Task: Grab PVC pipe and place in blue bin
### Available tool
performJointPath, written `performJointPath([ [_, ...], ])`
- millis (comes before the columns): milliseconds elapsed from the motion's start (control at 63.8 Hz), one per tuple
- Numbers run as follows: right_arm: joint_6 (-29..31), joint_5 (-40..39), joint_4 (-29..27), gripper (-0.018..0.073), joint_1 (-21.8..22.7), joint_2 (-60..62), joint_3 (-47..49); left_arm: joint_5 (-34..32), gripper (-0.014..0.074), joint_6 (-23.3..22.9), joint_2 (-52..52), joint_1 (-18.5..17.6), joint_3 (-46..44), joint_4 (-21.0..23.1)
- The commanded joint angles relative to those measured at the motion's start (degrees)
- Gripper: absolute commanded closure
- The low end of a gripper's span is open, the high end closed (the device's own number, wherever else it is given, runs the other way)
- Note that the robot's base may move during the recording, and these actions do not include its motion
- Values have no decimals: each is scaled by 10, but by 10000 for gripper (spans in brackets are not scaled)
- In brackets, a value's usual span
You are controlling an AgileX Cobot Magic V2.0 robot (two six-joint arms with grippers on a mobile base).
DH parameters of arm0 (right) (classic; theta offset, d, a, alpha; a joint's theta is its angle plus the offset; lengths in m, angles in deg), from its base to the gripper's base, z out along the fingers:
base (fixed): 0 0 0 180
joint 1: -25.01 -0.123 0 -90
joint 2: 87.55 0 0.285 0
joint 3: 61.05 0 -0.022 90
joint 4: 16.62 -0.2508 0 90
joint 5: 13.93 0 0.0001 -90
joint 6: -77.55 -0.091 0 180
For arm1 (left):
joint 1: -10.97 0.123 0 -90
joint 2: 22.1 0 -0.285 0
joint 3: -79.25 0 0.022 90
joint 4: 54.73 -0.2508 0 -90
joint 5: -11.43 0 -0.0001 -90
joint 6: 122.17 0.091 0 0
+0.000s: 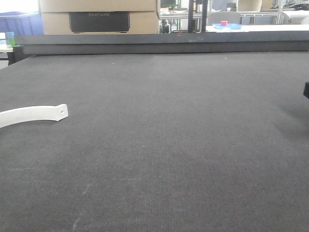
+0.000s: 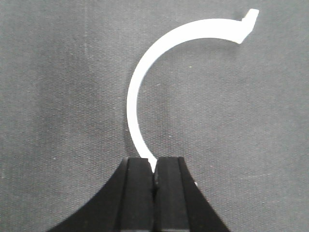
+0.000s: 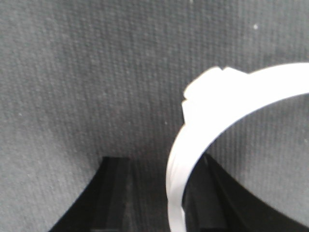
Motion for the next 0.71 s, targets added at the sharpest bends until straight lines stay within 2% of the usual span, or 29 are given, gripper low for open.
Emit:
performJointPath([
  [0, 2, -12, 5, 399, 2, -5, -1, -3, 707, -1, -2, 2, -5, 9],
  [94, 2, -12, 5, 439, 2, -5, -1, -3, 707, -1, -2, 2, -5, 9],
  [298, 2, -24, 5, 729, 2, -5, -1, -3, 707, -1, -2, 2, -5, 9],
  [408, 2, -9, 5, 727, 2, -1, 5, 0, 707, -1, -2, 2, -7, 12],
  [549, 3, 33, 5, 727, -4, 30, 18, 50, 707, -1, 2, 2, -31, 26],
  [690, 7, 45, 5, 727, -31, 91, 19, 61, 707, -1, 37, 2, -54, 26],
])
